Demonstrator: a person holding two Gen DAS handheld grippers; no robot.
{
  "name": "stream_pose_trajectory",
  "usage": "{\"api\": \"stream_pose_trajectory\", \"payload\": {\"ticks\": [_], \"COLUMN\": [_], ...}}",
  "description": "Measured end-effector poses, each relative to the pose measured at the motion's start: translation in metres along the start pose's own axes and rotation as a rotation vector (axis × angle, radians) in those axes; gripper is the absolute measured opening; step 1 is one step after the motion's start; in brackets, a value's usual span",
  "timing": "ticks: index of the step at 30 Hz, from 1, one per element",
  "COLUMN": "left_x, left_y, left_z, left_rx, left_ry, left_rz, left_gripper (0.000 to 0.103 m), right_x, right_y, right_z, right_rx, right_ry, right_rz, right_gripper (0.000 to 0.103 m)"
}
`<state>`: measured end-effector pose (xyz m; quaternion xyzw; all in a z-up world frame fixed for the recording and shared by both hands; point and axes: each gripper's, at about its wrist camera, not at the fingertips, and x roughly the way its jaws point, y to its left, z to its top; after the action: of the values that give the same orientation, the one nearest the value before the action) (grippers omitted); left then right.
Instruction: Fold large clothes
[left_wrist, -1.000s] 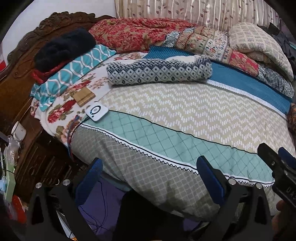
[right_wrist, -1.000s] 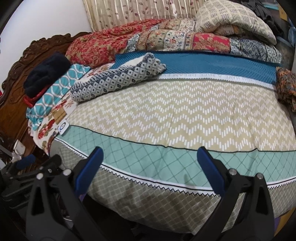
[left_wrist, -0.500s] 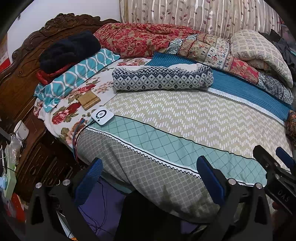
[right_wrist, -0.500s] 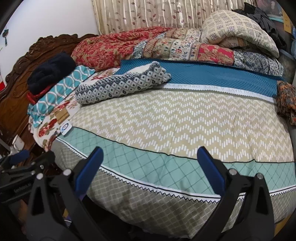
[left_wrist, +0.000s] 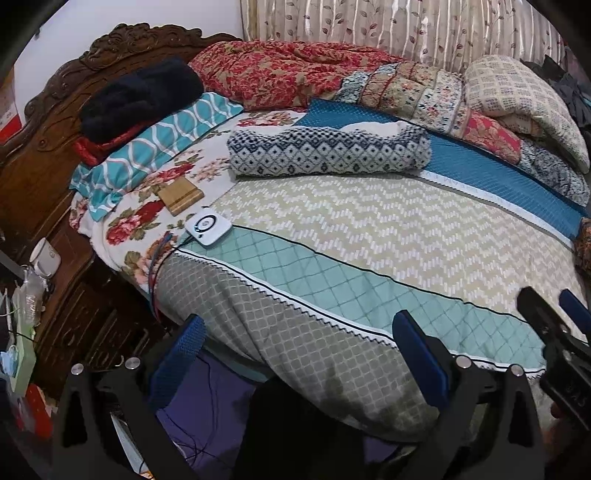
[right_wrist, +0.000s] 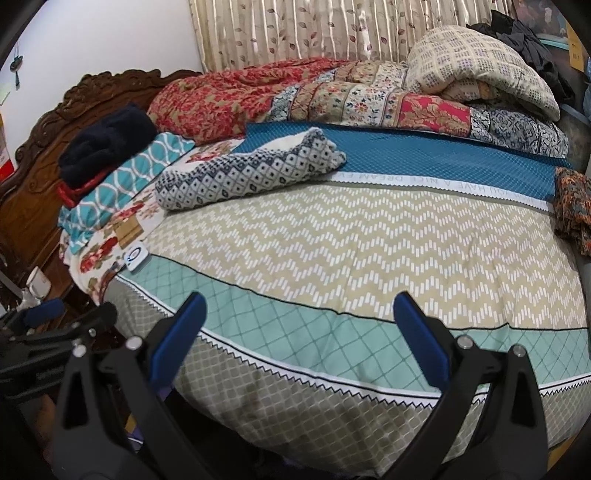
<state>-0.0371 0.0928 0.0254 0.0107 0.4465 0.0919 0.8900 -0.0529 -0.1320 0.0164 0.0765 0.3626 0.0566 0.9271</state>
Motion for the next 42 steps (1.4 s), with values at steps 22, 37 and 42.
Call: {"api": "stream_pose_trajectory", "payload": {"ticks": [22, 37, 42], "left_x": [0.016, 0.019, 0.02], "left_y": [0.012, 0.007, 0.007], "left_z": [0.0, -0.002, -0.002], "left_rx": [0.003, 0.025, 0.024], "left_ry": [0.026, 0.038, 0.042], "left_rz": [0.073, 0.059, 0.058], "left_gripper": [0.005, 0.005, 0.005], "right_x": [0.002, 0.002, 0.003], "right_y": [0.003, 0.001, 0.001], "right_z": [-0.002, -0.003, -0.003], "right_rx": [0.026, 0.034, 0.034], "right_ry": [0.032, 0.038, 0.038], "right_rz": [0.037, 0.038, 0.038], "right_gripper": [0.097, 0.097, 0.097]}}
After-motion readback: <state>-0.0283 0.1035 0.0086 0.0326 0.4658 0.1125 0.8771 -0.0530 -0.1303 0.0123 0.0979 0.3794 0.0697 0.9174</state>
